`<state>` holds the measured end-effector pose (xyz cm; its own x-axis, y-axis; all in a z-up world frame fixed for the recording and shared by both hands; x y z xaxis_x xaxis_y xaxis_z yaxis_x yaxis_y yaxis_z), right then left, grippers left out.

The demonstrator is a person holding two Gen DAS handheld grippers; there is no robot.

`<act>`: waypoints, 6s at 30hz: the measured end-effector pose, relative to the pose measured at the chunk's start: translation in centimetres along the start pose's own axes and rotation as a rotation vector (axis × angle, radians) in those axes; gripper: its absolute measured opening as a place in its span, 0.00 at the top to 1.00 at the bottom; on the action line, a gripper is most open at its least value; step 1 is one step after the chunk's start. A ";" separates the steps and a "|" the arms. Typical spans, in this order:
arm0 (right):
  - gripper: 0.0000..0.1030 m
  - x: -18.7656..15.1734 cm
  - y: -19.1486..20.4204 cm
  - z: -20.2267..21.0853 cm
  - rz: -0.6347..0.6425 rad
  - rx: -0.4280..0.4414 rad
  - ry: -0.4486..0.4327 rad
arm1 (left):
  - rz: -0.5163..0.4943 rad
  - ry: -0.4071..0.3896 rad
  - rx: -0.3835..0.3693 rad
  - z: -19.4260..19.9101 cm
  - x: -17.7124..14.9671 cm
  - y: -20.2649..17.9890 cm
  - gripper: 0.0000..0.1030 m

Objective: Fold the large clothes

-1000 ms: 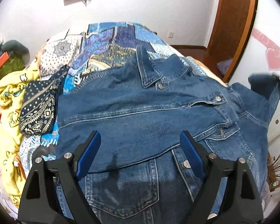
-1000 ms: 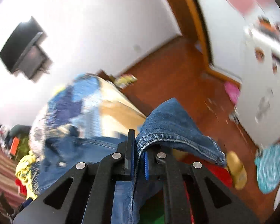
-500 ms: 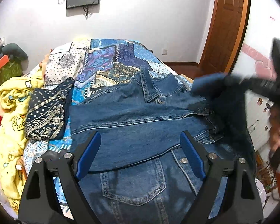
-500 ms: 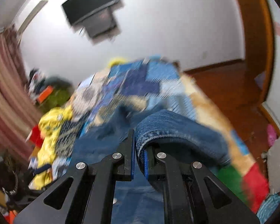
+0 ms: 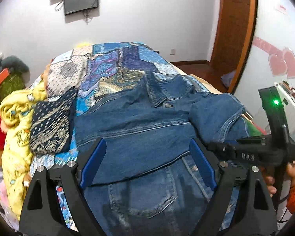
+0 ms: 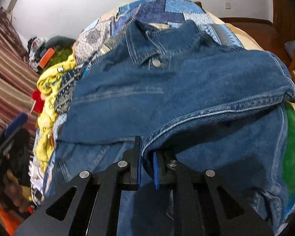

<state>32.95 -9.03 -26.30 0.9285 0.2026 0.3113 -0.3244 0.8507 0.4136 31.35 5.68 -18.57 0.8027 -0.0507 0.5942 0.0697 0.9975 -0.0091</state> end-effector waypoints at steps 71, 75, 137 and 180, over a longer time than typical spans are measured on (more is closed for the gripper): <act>0.46 -4.9 -16.0 5.1 -0.313 -0.236 -0.067 | -0.043 0.145 -0.043 -7.8 4.7 0.2 0.37; 0.46 -4.0 -15.4 6.3 -0.275 -0.256 -0.084 | -0.150 0.079 -0.056 -7.3 6.9 -3.8 0.29; 0.25 -0.4 -16.3 2.9 -0.169 -0.300 -0.025 | 0.354 0.181 -0.012 -7.6 -6.0 12.9 0.39; 0.22 8.2 -14.6 6.7 -0.130 -0.259 -0.156 | 0.287 0.201 0.036 -11.5 2.6 19.8 0.26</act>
<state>44.08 -23.04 -24.08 0.9138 0.0249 0.4055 -0.1298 0.9637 0.2333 41.61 24.73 -26.42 0.8874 0.2270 0.4013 -0.1936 0.9734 -0.1226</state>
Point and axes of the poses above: each gripper's, at about its wrist camera, not at the fingertips, and z roughly against the way its jaws point, y to its left, x to its top, the point moved 7 cm from there along -z, roughly the way its jaws point, and after that the axes turned 9 degrees about y, right-handed, at the moved point
